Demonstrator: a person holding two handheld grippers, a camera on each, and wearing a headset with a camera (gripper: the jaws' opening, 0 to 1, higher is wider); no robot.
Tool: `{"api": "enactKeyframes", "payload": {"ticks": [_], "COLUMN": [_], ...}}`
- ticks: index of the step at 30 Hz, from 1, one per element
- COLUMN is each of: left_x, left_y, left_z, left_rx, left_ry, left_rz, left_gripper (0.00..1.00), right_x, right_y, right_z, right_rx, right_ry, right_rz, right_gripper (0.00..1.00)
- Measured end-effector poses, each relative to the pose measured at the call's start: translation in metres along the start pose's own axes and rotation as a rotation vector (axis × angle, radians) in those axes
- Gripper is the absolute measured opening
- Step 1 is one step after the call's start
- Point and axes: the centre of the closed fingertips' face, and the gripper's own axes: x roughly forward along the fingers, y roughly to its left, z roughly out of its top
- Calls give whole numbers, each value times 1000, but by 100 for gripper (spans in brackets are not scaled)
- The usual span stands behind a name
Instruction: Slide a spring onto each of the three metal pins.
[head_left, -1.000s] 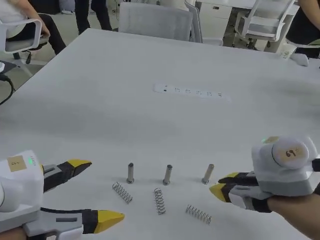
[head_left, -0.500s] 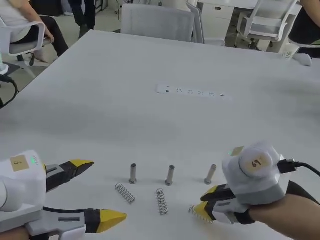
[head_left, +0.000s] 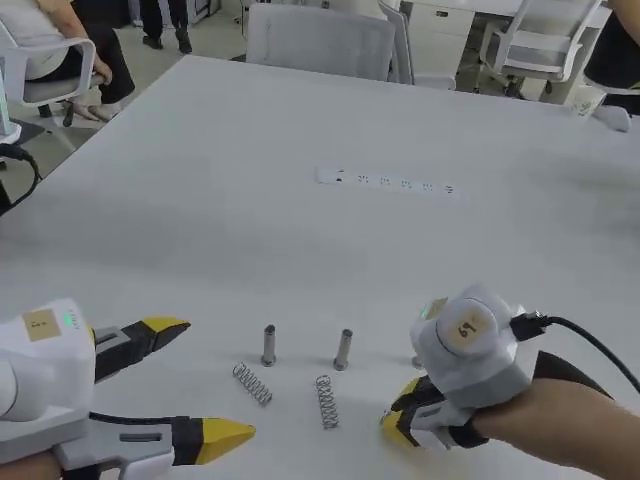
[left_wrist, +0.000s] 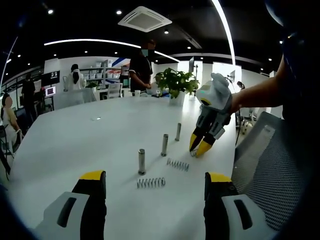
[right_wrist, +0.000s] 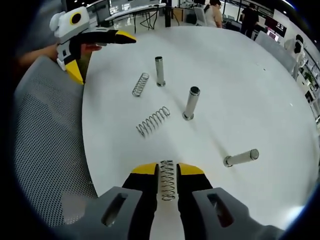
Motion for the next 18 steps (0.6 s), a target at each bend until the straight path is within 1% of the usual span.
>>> {"api": "enactKeyframes", "payload": {"ticks": [8,11,18], "left_x": [-1,-1,-1], "left_y": [-1,0,0], "left_z": [0,0,-1], "left_rx": [0,-3,-9], "left_ry": [-7,-8,-12], "left_rz": [-3,-2,-3], "left_gripper": [78,78,78], "right_x": [3,3,3], "right_y": [0,-1,-1], "right_z": [-2,-2,-3], "right_rx": [-21,-42,-51], "right_ry": [36,50,62], "right_rz": [-4,-18,-32], "right_gripper": [11,9,8]}}
